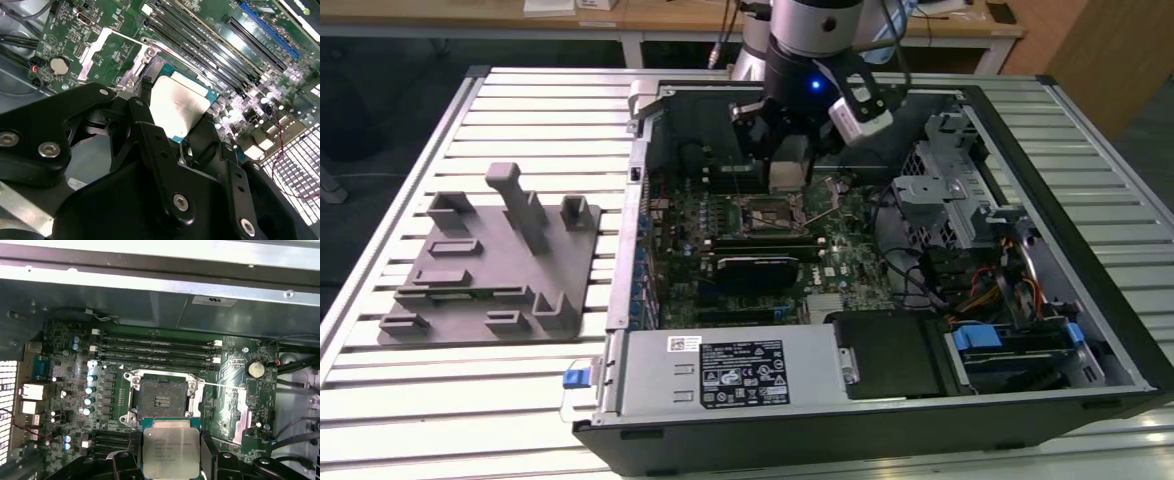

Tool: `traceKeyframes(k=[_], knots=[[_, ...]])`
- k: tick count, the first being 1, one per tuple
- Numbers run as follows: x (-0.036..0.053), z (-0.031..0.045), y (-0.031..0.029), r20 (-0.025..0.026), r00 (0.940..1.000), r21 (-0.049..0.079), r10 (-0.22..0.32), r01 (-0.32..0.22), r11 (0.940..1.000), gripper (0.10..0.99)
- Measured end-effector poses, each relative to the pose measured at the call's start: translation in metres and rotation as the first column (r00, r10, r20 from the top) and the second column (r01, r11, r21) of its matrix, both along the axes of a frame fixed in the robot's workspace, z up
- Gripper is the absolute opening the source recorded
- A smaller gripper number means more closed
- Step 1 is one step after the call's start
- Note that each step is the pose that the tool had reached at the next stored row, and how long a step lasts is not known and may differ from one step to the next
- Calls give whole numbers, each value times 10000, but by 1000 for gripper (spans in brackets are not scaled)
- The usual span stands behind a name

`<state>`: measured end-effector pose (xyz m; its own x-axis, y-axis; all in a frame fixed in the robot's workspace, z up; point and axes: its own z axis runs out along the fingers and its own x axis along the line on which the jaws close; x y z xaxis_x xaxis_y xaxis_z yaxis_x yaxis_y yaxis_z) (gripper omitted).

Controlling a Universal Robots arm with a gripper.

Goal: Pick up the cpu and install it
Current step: 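Pick up the cpu and move it towards the insertion slot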

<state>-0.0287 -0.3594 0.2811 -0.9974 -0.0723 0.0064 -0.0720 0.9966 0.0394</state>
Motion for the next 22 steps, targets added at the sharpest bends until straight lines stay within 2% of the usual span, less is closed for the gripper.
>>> traceKeyframes(k=[4,11,17,22], knots=[[0,-65,7,3,10000,-4,-29,29,10000,545],[0,-161,25,3,9983,-3,-589,589,9983,545],[0,-246,69,3,9962,-3,-867,867,9962,545],[0,-267,78,2,9958,-7,-911,911,9958,545]])
